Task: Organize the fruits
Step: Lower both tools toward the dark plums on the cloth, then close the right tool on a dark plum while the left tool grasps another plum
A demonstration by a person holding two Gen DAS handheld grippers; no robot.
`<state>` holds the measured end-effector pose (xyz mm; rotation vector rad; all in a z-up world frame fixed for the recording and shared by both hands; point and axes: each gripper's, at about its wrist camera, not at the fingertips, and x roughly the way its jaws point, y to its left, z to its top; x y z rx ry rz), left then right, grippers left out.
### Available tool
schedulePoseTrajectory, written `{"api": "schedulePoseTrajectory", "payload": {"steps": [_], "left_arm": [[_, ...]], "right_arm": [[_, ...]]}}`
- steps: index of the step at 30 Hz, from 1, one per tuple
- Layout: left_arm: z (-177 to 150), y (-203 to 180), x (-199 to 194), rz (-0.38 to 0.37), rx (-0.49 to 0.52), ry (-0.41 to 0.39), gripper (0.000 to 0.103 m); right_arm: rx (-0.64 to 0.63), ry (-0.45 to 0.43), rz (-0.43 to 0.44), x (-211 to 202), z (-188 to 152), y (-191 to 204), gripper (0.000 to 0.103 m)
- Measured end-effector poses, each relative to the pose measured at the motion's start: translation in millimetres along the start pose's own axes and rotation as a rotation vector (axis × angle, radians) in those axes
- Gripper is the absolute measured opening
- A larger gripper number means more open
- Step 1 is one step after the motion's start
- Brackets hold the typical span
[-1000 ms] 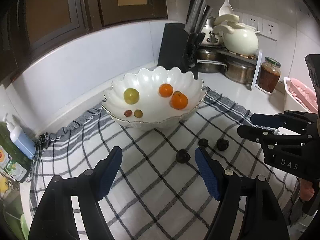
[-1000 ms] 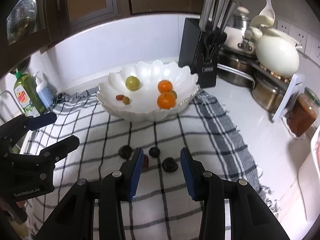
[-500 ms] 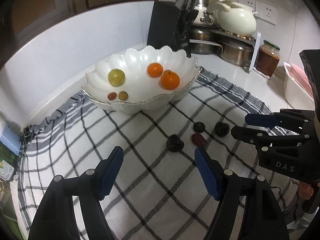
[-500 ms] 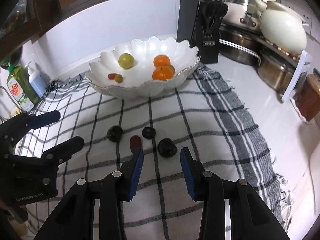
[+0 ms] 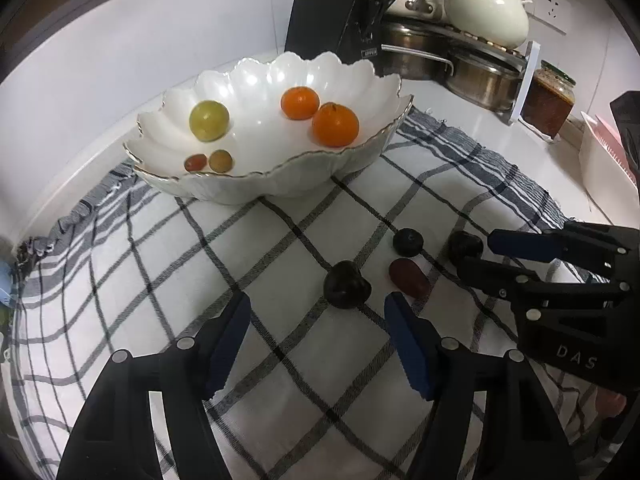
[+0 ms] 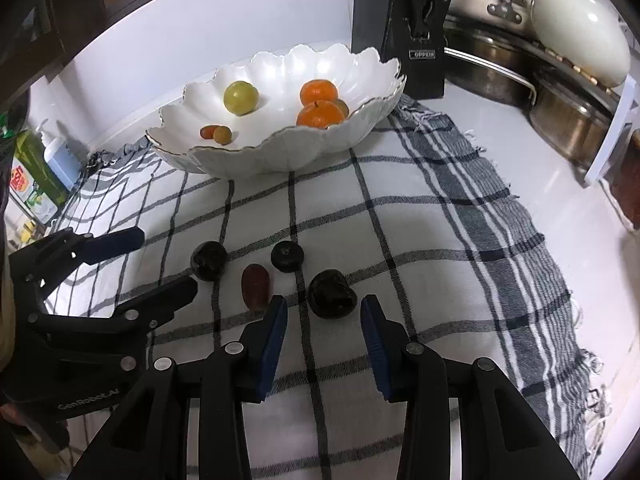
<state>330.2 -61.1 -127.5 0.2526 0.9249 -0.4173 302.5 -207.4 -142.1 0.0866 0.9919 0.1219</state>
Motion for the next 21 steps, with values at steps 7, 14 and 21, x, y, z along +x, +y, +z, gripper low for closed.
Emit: {"api": "schedulePoseTrajectory", "payload": {"steps": [7,14,21], "left_arm": [[4,2,13,0.004,-0.015,0.008,0.065],[9,1,19,-0.017,-0.020,0.015,0.056],[9,-4,25,-0.066,-0.026,0.040,0.035]], "right_arm": [[0.023,0.012,0.007,11,3,-6,0.040],[0.024,0.015,0.008,17,4,-6,0.038],[0.036,0.013,0.023,17,5,-9,0.030]]}}
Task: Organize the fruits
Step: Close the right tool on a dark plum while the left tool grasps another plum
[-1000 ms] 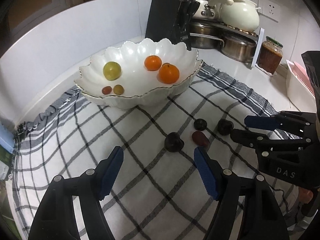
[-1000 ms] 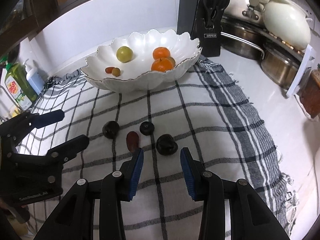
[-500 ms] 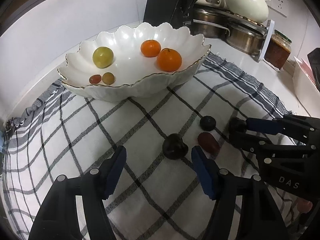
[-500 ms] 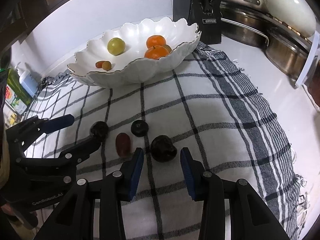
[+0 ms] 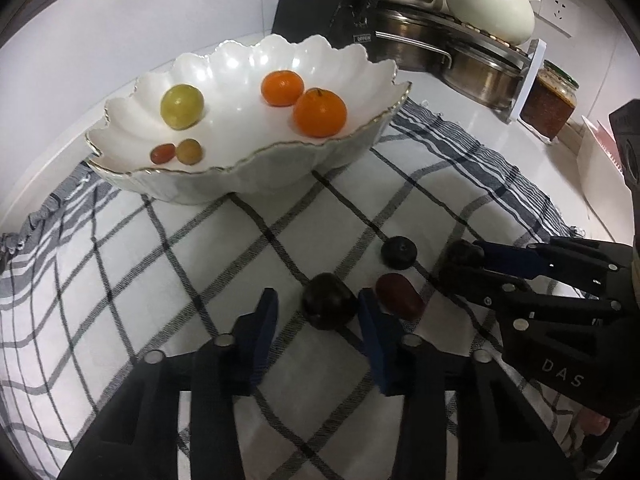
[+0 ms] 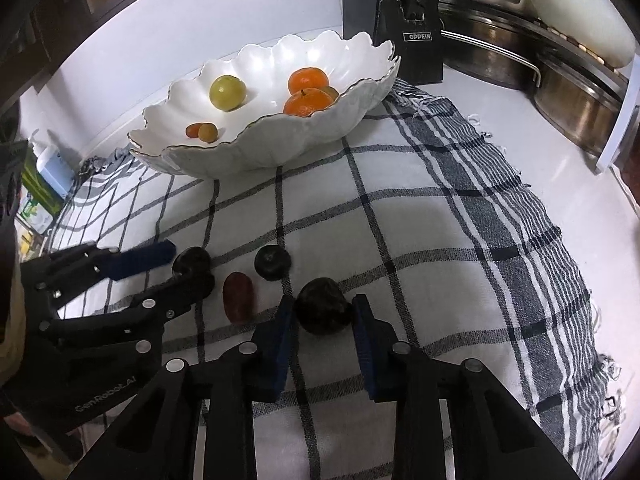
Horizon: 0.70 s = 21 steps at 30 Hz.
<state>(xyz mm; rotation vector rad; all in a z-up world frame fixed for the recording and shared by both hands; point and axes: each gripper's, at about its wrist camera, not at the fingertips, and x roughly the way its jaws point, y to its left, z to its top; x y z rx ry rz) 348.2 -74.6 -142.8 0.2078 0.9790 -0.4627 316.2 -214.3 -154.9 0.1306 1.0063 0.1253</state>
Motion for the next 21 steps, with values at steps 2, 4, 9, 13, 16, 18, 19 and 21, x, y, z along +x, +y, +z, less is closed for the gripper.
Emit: {"api": "schedulePoseTrajectory", "payload": {"steps": [2,4,9,13,16,18,19,21], "left_arm": [[-1,0,0,-0.006,-0.005,0.001,0.029],[-1,-2,-2,0.004,-0.003,-0.005,0.029],[-5,-3,-11,0.023,0.005,-0.033,0.029],[-9,-1,-24,0.017,-0.012,-0.057,0.028],[-12,-2,-36,0.025,-0.012,-0.082,0.028],[-13,-2,-44,0.023,-0.010,-0.095,0.028],[-14,-2,-49,0.025,-0.008,-0.104,0.028],[-14,-2,-57,0.032,-0.003,-0.122,0.028]], "right_arm": [[0.010,-0.006,0.000,-1,0,-2,0.029],[0.015,-0.013,-0.003,-4,-1,-2,0.029],[0.002,-0.041,-0.015,-16,-4,1,0.029],[-0.011,-0.063,-0.014,-26,-4,5,0.029],[-0.023,-0.081,-0.006,-35,-4,9,0.029],[-0.029,-0.092,0.000,-41,-4,12,0.029],[-0.031,-0.099,0.003,-44,-4,14,0.029],[-0.040,-0.112,0.010,-51,-3,17,0.029]]}}
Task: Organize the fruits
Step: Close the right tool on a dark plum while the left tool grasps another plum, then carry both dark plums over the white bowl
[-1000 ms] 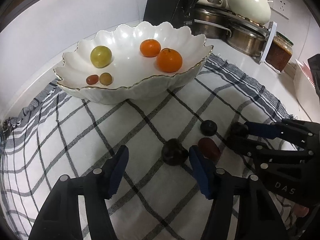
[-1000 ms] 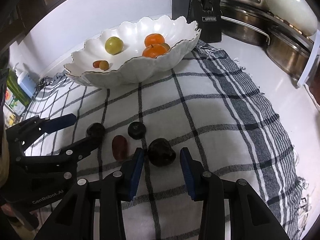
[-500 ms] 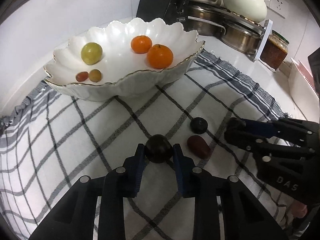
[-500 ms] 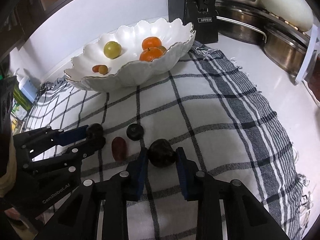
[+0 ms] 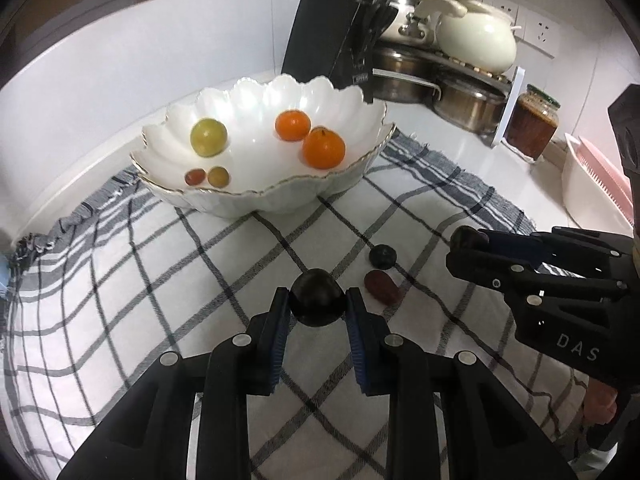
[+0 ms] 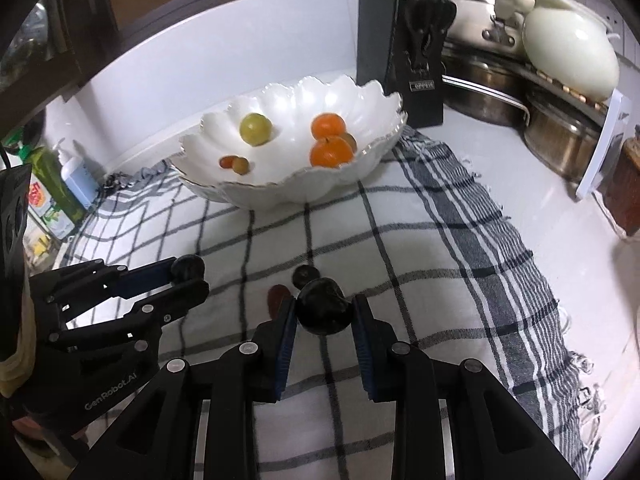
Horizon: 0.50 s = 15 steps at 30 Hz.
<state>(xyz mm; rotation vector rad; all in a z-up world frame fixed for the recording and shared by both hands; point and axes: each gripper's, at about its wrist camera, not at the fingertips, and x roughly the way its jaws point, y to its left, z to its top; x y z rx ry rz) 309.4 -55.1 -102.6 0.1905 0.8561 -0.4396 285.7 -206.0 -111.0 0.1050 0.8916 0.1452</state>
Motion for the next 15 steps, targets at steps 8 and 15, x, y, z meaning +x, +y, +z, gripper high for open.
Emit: {"api": "schedulePoseTrajectory", "payload": {"steps": [8,15], "left_arm": [[8,8,-38,0.014,-0.040,-0.108,0.028],[18,14,-71,0.028,-0.036,-0.193,0.028]], "right_arm": [[-0.027,-0.063,0.013,-25,8,13,0.029],[-0.062,-0.139,0.011,-47,19,24,0.029]]}}
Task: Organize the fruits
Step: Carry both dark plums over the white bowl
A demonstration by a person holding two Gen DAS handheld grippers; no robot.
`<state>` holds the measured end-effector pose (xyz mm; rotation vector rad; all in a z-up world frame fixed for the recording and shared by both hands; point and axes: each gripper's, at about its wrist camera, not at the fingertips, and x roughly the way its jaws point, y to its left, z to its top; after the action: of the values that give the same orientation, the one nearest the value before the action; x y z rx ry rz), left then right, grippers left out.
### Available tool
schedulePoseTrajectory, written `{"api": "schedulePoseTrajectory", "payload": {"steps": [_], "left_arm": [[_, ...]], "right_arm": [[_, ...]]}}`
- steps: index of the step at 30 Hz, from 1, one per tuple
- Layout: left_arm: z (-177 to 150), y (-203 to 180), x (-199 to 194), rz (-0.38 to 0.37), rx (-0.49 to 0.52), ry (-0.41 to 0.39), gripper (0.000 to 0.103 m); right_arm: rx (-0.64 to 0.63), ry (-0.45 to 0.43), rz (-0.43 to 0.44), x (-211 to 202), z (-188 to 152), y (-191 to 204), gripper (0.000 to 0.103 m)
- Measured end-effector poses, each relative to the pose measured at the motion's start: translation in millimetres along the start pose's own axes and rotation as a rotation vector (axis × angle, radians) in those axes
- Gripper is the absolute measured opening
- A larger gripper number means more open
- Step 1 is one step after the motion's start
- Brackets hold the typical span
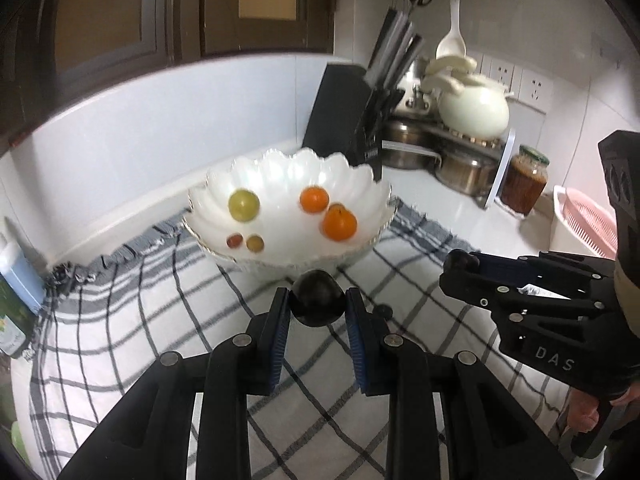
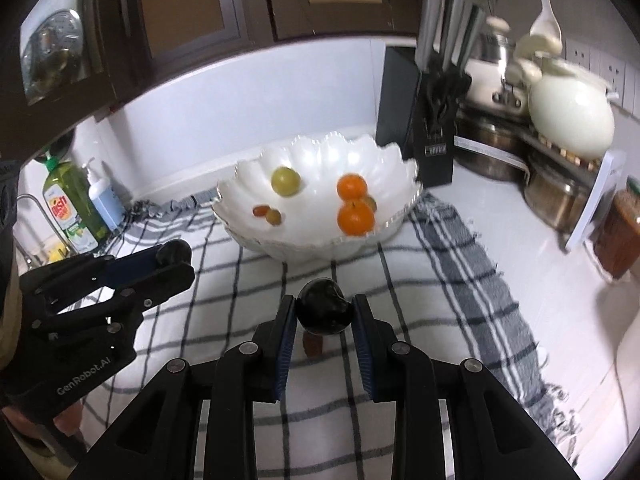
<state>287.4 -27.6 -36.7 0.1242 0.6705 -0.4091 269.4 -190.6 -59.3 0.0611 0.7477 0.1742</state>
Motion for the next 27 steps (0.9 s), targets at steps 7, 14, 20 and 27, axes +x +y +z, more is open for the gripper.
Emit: {"api": "schedulePoseTrajectory", "payload": {"steps": [7,14,20,27], "left_arm": [[16,4,-19,0.020,0.007,-0.072,0.028],[31,8,-27,0.042,0.012,-0.122,0.028],[46,17,-22,0.051,-0.003,-0.135,0.028],[69,29,-5,0.061,-0.019,-0.128,0.028]], "right_arm": [[-0.019,-0.072,0.010,-14,18,8,0.029],[-0.036,-0.132,0.018,-22,38,13,0.029],[-0.019,-0.141,0.031,-12,54,9,0.029],[-0.011,-0.146,0.032,7,78,5,0.029]]}}
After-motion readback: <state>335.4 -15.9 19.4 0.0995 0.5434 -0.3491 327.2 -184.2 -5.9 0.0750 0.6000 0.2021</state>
